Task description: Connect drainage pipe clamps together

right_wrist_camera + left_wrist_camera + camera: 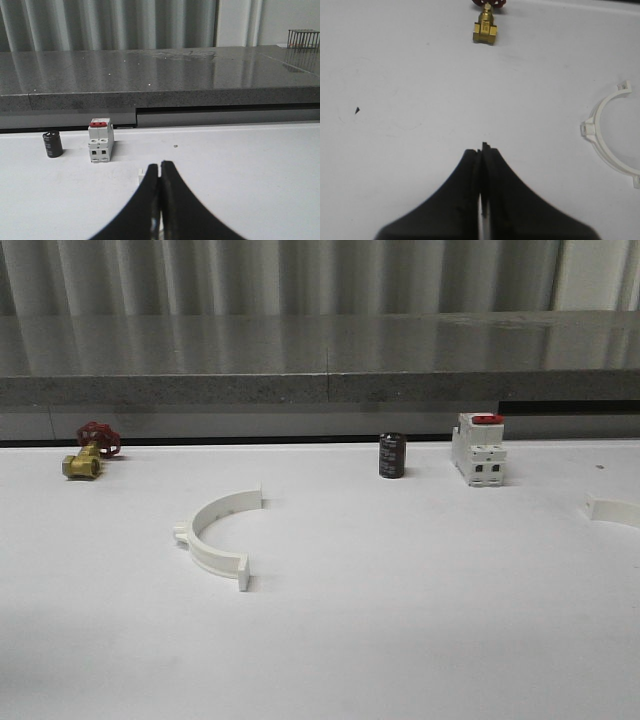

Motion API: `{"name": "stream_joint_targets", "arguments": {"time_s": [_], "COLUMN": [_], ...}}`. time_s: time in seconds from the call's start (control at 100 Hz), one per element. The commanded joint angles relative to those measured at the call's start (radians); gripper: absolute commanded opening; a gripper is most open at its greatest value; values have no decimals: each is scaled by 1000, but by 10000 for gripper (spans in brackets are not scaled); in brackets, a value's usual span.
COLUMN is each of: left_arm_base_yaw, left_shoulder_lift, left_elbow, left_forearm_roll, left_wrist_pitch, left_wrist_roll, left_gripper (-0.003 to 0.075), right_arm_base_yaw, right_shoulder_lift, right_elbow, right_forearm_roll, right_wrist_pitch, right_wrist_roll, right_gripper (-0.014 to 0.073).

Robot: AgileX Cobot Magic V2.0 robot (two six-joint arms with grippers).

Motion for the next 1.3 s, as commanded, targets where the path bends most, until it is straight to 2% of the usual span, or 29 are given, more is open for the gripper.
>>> {"name": "stream_joint_targets", "arguments": {"time_s": [0.0, 0.2, 0.48, 0.77, 0.98, 1.06, 1.25, 1.29], "left_arm_base_yaw": [3, 3, 1, 1, 1, 1, 1, 1], "left_shoulder_lift": [-101, -303, -595, -797, -832, -832, -832, -832], "left_elbow": [34, 188, 388, 490, 496, 496, 496, 496], "left_forearm_roll": [11, 11, 11, 11, 12, 12, 12, 12], "left_wrist_pitch": [-80, -143, -259, -283, -283, -279, -279, -279], "left_wrist_roll": [0, 0, 0, 0, 0, 0, 0, 0], "left_gripper": [-21, -21, -21, -21, -21, -21, -21, -21], "right_arm_base_yaw": [-6, -5, -5, -5, -5, -5, -5, -5], "right_shoulder_lift": [-19, -19, 35, 329, 572, 660, 844, 879], "right_elbow": [-15, -24, -167, -422, -589, -647, -765, -785], "right_forearm_roll": [-11, -11, -11, -11, -11, -11, -3, -3], "right_wrist_pitch": [-99, -92, 115, 454, 585, 624, 673, 668], "right_wrist_roll": [-4, -4, -4, -4, -4, -4, -4, -4], "right_gripper": [-67, -67, -67, -67, -47, 37, 430, 482]}}
